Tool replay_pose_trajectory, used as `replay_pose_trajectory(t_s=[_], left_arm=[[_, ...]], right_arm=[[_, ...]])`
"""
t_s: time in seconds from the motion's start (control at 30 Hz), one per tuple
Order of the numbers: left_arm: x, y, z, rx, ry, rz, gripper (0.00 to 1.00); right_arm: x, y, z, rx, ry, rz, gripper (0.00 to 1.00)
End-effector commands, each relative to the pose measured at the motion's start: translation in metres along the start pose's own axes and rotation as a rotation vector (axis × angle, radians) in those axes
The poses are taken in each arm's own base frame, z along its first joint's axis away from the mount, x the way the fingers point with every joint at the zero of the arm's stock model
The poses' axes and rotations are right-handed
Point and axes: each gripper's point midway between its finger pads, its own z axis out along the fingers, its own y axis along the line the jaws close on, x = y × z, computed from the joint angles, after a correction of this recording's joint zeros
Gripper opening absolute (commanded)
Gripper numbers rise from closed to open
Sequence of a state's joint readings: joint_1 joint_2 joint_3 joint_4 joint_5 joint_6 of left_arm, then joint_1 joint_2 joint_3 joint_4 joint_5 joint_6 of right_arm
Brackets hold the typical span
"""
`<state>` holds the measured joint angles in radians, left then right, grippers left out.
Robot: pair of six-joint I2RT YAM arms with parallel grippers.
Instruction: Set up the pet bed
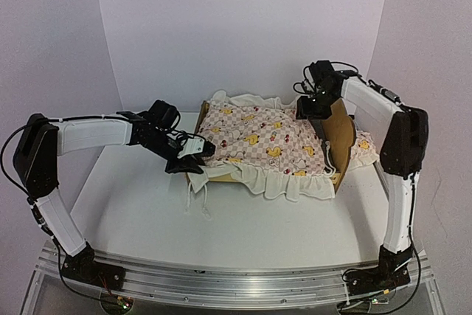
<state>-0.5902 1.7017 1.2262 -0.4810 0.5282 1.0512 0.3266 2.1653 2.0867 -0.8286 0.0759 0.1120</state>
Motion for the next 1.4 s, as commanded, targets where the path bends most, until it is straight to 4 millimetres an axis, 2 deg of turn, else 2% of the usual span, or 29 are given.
replay_pose_trajectory(t_s=[0.0, 0.1, 0.17, 0.23, 0.33, 0.4, 0.47, 0.63, 0.7, 0.83, 0.97, 1.03, 1.23, 1.37], left_arm=[[-0.027, 0.018, -0.018, -0.017, -0.061, 0.067, 0.41], [-0.046, 0.007, -0.034, 0.049, -0.112, 0.108, 0.55], [-0.062, -0.003, -0.046, 0.107, -0.172, 0.13, 0.59], [-0.078, -0.005, -0.055, 0.128, -0.228, 0.113, 0.6], [-0.101, 0.019, -0.06, 0.062, -0.318, -0.007, 0.62], [-0.106, 0.039, -0.058, -0.006, -0.336, -0.144, 0.62], [-0.105, 0.053, -0.054, -0.058, -0.339, -0.195, 0.62], [-0.104, 0.058, -0.054, -0.089, -0.36, -0.235, 0.62], [-0.103, 0.056, -0.055, -0.097, -0.361, -0.241, 0.62], [-0.093, 0.055, -0.056, -0.152, -0.337, -0.243, 0.62], [-0.091, 0.055, -0.067, -0.215, -0.327, -0.236, 0.62], [-0.091, 0.05, -0.071, -0.212, -0.329, -0.227, 0.62], [-0.092, 0.029, -0.072, -0.15, -0.343, -0.17, 0.61], [-0.094, 0.023, -0.066, -0.105, -0.355, -0.163, 0.62]], right_arm=[[0.017, 0.041, -0.104, -0.108, -0.017, -0.066, 0.55], [0.053, 0.04, -0.133, -0.088, 0.087, -0.025, 0.55], [0.062, 0.025, -0.156, -0.016, 0.099, 0.03, 0.57], [0.066, 0.008, -0.177, 0.068, 0.082, 0.054, 0.62], [0.077, -0.021, -0.192, 0.173, 0.1, 0.095, 0.67], [0.087, -0.038, -0.191, 0.218, 0.148, 0.117, 0.68], [0.093, -0.05, -0.181, 0.249, 0.19, 0.108, 0.69], [0.092, -0.084, -0.164, 0.383, 0.22, 0.084, 0.66], [0.092, -0.086, -0.158, 0.381, 0.23, 0.075, 0.6], [0.098, -0.065, -0.141, 0.25, 0.265, 0.074, 0.33], [0.105, -0.038, -0.138, 0.122, 0.275, 0.068, 0.18], [0.104, -0.013, -0.137, 0.048, 0.255, 0.015, 0.16], [0.106, 0.087, -0.134, -0.134, 0.223, -0.248, 0.14], [0.112, 0.128, -0.128, -0.183, 0.222, -0.282, 0.18]])
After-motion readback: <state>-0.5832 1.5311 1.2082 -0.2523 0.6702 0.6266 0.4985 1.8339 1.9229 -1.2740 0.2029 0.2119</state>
